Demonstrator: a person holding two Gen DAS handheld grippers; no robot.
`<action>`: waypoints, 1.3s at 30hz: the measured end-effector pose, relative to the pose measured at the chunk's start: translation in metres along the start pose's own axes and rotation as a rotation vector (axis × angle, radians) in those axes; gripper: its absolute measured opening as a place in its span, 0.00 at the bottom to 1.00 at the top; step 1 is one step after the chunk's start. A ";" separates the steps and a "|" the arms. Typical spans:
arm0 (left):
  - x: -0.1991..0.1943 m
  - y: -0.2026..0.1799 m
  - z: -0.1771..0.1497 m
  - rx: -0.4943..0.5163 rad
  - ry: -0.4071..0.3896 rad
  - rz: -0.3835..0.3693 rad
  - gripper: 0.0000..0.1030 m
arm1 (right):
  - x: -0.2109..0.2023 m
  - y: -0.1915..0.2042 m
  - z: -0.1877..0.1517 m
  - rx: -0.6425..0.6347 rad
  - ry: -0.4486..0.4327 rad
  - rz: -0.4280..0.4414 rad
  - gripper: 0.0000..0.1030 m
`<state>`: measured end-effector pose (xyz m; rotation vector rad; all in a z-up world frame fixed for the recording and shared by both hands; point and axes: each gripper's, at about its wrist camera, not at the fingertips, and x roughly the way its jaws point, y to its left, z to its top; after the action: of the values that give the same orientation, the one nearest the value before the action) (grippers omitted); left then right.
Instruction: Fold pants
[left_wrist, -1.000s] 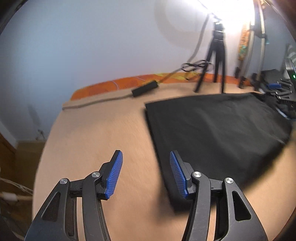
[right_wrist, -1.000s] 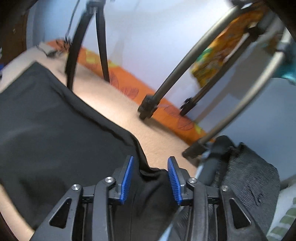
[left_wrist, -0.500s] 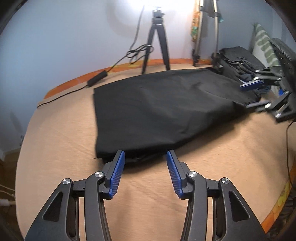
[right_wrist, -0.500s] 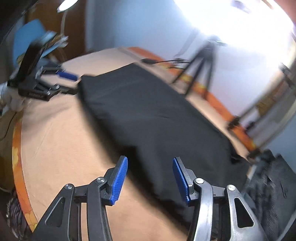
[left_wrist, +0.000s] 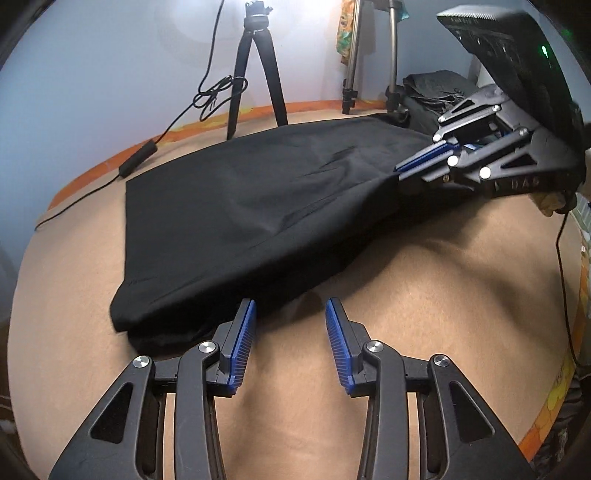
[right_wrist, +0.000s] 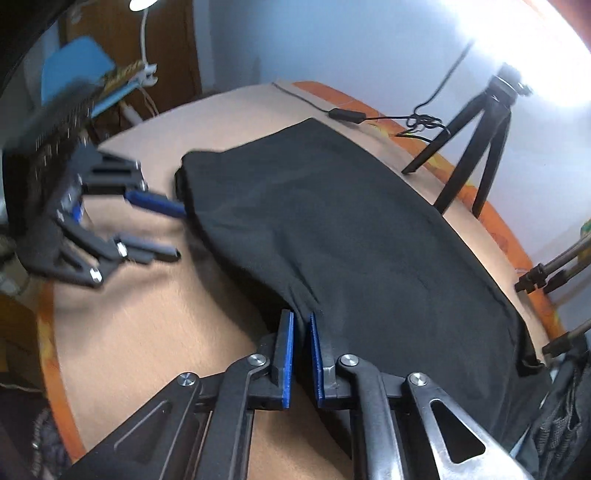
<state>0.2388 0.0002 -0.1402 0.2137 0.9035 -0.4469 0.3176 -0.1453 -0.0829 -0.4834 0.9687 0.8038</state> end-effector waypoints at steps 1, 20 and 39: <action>0.002 -0.001 0.002 0.000 0.001 -0.004 0.36 | 0.001 -0.003 0.001 0.010 0.002 0.004 0.04; 0.044 -0.043 0.060 0.004 -0.008 -0.229 0.39 | -0.005 -0.064 0.004 0.268 -0.042 0.107 0.26; 0.049 -0.070 0.052 0.015 -0.013 -0.314 0.08 | -0.088 -0.152 -0.209 0.970 -0.066 -0.060 0.59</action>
<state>0.2695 -0.0951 -0.1479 0.0813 0.9242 -0.7452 0.2966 -0.4161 -0.1077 0.3517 1.1471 0.2217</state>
